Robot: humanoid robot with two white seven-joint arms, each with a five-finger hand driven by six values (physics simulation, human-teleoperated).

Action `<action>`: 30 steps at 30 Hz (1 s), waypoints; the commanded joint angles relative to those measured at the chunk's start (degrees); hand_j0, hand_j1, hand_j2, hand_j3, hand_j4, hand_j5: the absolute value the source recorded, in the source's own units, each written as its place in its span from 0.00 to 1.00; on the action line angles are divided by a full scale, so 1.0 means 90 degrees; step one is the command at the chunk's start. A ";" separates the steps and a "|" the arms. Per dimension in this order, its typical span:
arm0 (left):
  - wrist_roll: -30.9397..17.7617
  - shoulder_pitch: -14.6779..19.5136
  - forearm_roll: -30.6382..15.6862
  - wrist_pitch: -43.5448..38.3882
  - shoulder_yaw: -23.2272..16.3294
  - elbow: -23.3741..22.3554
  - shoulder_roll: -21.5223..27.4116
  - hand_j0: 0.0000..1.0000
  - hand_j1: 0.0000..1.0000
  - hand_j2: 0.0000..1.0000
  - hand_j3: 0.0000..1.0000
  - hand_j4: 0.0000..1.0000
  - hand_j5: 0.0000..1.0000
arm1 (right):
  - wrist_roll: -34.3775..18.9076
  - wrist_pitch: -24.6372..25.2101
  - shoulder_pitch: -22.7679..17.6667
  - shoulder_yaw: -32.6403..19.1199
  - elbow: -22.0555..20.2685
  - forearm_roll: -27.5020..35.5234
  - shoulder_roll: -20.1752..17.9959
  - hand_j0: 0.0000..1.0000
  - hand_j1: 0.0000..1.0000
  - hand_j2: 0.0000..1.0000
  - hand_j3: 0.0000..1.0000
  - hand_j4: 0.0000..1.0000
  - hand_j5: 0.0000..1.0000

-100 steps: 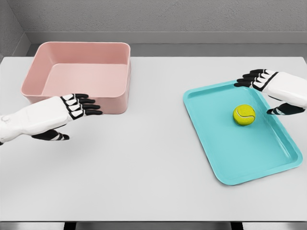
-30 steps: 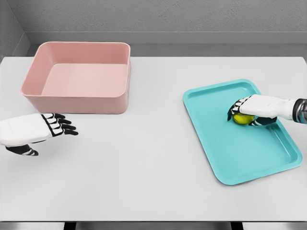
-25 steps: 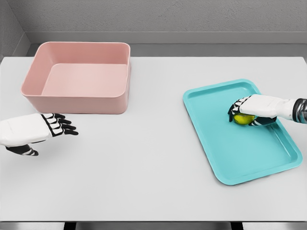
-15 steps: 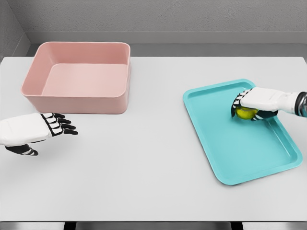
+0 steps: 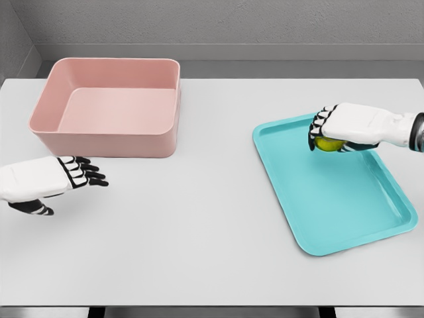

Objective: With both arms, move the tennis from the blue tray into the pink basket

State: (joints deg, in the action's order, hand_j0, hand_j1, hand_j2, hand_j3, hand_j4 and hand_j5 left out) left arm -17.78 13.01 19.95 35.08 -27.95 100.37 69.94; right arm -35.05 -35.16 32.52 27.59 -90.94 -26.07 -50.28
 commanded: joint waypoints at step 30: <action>0.0003 0.0000 -0.0029 -0.0009 -0.0030 -0.0019 -0.0027 1.00 1.00 1.00 1.00 1.00 1.00 | 0.0005 0.0018 0.1240 0.2442 -0.0882 -0.0668 0.2002 0.45 0.45 0.45 0.45 0.45 0.45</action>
State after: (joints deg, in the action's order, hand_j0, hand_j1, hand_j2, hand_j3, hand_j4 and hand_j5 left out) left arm -17.78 13.01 20.02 35.08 -28.23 100.22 69.59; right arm -35.10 -35.23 43.68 47.45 -99.00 -31.97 -33.95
